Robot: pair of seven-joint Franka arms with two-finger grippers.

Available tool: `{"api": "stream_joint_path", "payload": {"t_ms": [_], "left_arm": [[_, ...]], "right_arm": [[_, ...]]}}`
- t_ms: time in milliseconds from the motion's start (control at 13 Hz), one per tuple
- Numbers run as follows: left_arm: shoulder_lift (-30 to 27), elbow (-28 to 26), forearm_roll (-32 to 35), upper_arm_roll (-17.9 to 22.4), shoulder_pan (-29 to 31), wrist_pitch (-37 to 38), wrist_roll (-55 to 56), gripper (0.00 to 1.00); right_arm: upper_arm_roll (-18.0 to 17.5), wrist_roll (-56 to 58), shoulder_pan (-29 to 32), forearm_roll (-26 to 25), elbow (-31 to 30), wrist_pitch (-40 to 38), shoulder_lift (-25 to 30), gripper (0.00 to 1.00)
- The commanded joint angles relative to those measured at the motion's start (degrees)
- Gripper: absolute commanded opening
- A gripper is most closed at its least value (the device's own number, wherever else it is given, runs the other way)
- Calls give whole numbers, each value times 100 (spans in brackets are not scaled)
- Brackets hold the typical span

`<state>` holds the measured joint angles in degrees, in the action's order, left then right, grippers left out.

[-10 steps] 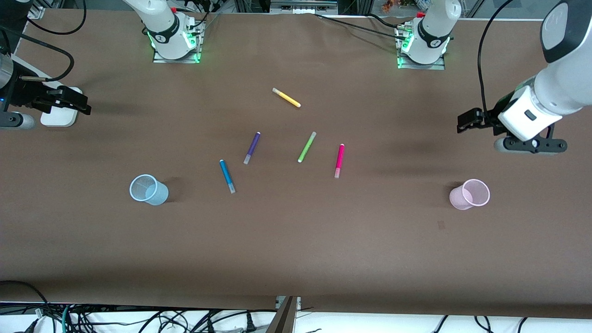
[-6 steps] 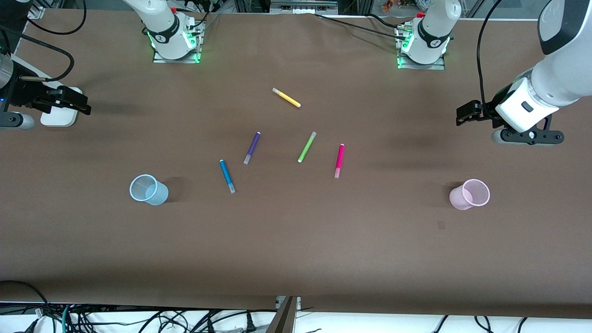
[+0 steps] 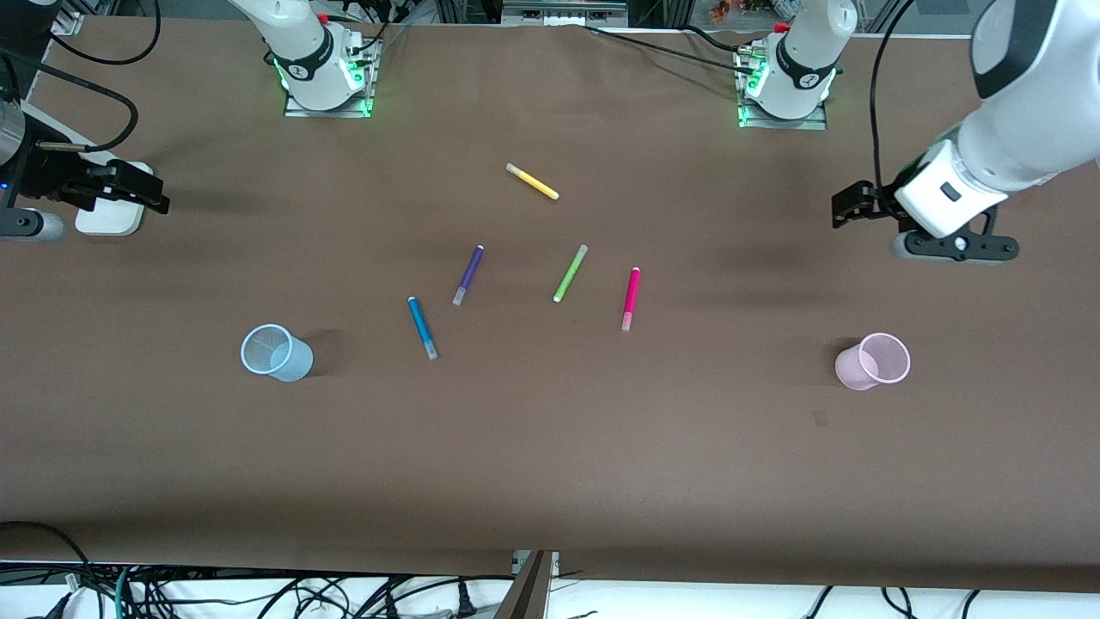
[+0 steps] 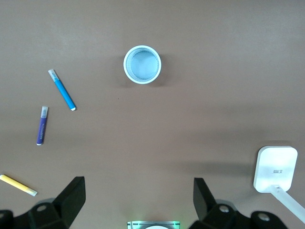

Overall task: Place pink and blue markers in matching cups
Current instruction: 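Move the right gripper toward the blue marker while the left gripper reaches the pink marker, then lower the right gripper onto the blue marker while the left gripper lowers onto the pink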

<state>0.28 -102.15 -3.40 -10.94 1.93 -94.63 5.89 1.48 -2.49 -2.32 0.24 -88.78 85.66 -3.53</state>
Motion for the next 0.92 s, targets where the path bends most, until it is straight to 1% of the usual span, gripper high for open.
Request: {"api": "stream_joint_path", "payload": {"t_ms": [0,154,231,308,462,538,615,769,846], "left_arm": [[-3,-130,-91,-215,-17,-196,175,100],[217,-33,-109,-373,-26,-398,176,100],[331,-33,-126,-470,-44,-538,184,100],[481,-68,-135,-653,-44,-809,263,100],[910,-77,-100,-970,-70,-1310,902,100],[1165,-94,-22,-1154,-70,-1548,1044,100],[1385,-129,-3,-1234,-79,-1820,1063,100],[1851,-147,-3,-1253,-289,-2269,1089,100],[2088,-147,-3,-1253,-368,-2575,1281,100]], "right_arm": [[-52,39,-145,-24,151,179,-314,100],[-52,21,-460,-41,133,406,-455,100],[-52,21,-602,-33,142,521,-725,100],[-52,30,-716,-50,142,627,-850,100],[-52,-31,-928,-33,142,1065,-1244,100],[-60,-49,-1076,-24,142,1154,-1455,100],[-69,-58,-1208,-33,150,1286,-1623,100],[-69,-58,-1533,-33,151,1663,-1930,100],[-69,-67,-1665,-33,151,1909,-2097,100]]}}
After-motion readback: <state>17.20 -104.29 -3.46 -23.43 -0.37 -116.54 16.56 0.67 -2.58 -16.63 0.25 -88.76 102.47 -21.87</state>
